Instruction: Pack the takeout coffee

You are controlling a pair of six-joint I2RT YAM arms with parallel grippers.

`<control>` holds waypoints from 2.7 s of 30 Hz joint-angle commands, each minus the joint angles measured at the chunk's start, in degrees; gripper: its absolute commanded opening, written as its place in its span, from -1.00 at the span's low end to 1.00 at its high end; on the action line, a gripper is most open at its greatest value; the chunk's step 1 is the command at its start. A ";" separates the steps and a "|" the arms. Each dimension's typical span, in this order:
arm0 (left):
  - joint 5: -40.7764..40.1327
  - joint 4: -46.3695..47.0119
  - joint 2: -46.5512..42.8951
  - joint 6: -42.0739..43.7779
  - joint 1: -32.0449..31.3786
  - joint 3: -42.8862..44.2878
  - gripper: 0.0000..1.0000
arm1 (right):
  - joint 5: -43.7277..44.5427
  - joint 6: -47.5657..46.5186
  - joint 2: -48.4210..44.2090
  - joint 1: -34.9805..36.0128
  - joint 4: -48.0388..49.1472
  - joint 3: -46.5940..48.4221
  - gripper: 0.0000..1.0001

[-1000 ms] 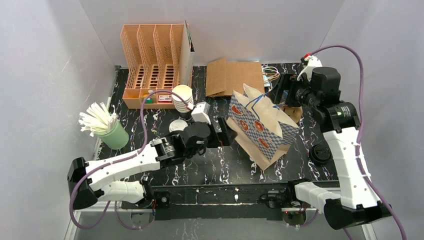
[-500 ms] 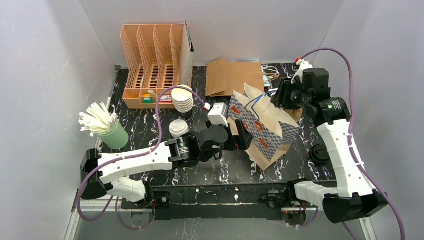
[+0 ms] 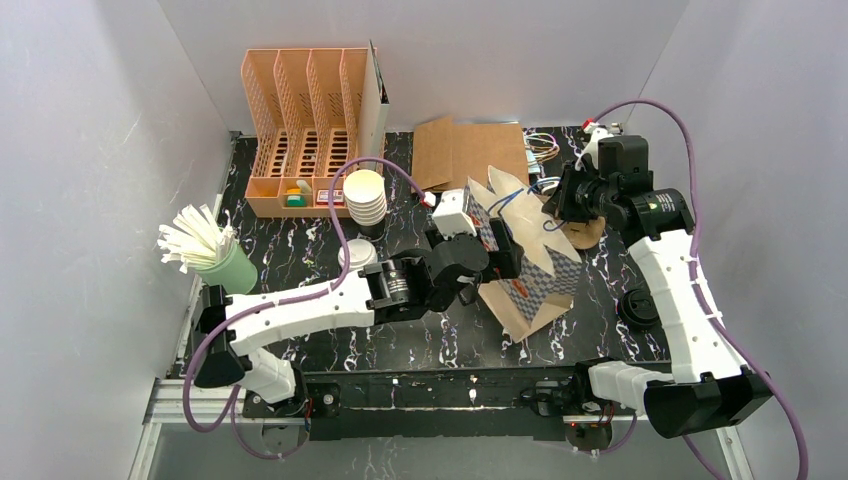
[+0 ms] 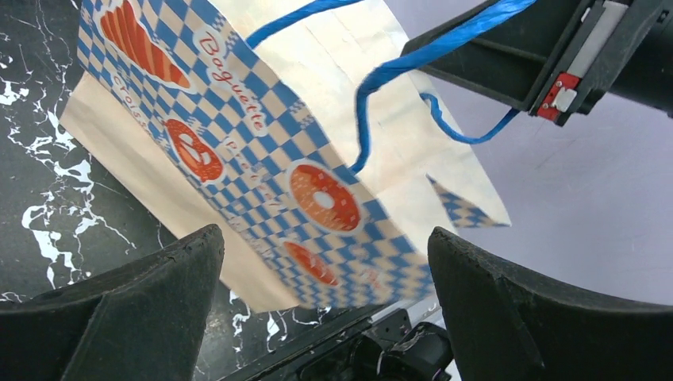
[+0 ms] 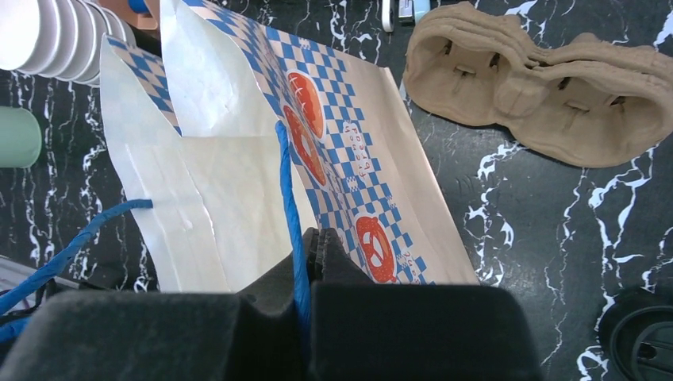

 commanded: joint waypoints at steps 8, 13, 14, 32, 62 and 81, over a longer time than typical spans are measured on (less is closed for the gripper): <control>-11.37 -8.46 4.56 -4.59 -0.05 8.53 0.89 | -2.98 6.85 -2.29 2.16 1.25 1.88 -0.97; -17.44 -12.44 7.06 -2.58 -0.05 12.06 0.61 | -3.51 7.68 -3.36 2.74 2.17 1.07 -0.97; -18.49 -14.05 7.81 -2.32 -0.05 13.18 0.54 | -3.32 7.77 -3.45 2.81 2.22 1.00 -0.97; -34.22 -31.62 6.33 6.71 0.10 18.50 -0.67 | 20.60 8.18 -5.43 2.80 -1.22 2.19 -0.43; -28.69 -31.45 -5.23 12.13 8.47 8.15 -0.95 | 46.92 8.28 -4.46 2.82 -5.80 7.92 0.93; -4.80 -14.68 -2.58 18.27 8.56 6.52 -1.00 | -10.09 6.79 -3.39 2.82 1.87 8.61 0.96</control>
